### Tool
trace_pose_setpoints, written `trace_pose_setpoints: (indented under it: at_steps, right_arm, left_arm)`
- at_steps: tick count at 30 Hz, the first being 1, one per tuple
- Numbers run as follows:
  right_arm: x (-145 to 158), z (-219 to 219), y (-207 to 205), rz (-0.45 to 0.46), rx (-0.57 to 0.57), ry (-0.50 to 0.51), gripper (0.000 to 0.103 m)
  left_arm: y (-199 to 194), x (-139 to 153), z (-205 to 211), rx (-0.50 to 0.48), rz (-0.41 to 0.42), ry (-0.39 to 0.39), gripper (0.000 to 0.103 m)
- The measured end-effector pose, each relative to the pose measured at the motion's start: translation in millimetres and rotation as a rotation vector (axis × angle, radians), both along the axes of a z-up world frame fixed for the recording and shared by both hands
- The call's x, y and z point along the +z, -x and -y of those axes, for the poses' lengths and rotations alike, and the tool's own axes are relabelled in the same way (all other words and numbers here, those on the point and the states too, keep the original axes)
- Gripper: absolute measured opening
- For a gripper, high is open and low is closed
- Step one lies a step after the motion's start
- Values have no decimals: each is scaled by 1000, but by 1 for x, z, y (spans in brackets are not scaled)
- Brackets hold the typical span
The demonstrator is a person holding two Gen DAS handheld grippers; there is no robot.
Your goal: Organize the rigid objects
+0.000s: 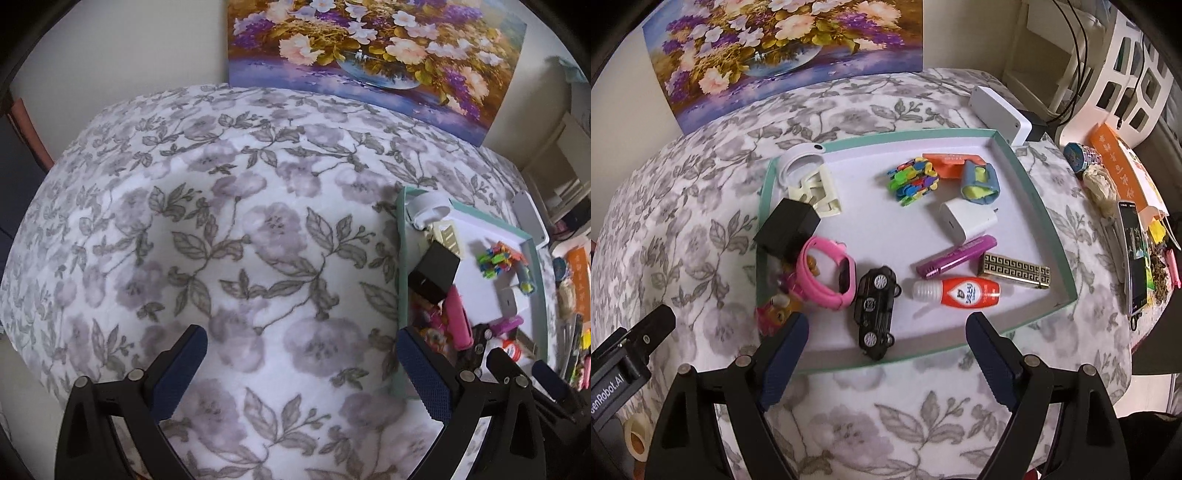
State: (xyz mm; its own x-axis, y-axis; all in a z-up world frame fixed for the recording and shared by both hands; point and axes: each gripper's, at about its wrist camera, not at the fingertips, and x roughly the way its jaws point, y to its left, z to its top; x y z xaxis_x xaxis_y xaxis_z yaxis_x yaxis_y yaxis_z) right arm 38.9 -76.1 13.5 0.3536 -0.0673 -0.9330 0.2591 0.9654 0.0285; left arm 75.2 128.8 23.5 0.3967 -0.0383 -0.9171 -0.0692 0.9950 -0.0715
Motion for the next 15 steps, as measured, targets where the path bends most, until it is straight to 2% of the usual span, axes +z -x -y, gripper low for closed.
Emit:
trace_pose_setpoints:
  at_steps: [11,15]
  right_arm:
    - [2,-5,18,4,9,5,88]
    - [2,-5,24,4,9,6,88]
  left_arm:
    - [25,4,1,-38,14,-28,103]
    - [32,3,-2,-33,14,-65,103]
